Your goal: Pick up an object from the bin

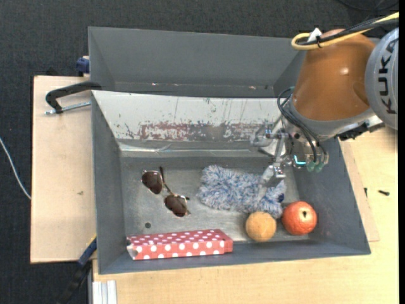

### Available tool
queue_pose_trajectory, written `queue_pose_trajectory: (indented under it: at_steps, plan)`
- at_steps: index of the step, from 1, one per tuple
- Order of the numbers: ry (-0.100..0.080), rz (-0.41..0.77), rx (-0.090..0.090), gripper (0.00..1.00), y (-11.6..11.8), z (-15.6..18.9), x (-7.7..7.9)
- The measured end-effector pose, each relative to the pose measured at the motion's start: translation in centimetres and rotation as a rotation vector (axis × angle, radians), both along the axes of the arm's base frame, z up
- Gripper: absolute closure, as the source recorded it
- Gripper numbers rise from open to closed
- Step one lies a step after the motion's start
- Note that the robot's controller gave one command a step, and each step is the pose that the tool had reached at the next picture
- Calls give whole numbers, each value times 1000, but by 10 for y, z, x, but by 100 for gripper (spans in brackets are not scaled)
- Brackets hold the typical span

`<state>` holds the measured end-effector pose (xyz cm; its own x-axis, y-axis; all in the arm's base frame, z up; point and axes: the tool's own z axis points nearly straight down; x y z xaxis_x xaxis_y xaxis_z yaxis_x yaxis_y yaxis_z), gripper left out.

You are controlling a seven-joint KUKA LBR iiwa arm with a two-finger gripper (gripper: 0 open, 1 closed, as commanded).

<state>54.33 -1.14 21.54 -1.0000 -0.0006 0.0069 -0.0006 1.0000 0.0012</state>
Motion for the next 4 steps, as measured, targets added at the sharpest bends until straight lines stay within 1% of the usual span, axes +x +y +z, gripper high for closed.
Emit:
queue_pose_trajectory:
  at_steps: [1,2,3,4]
  plan:
    - [-21,-6,-1,0,3,-11,5]
    - [-13,-26,1,0,21,-106,10]
    - [-5,-15,0,0,25,-128,10]
    - [-15,-131,-1,0,15,-114,11]
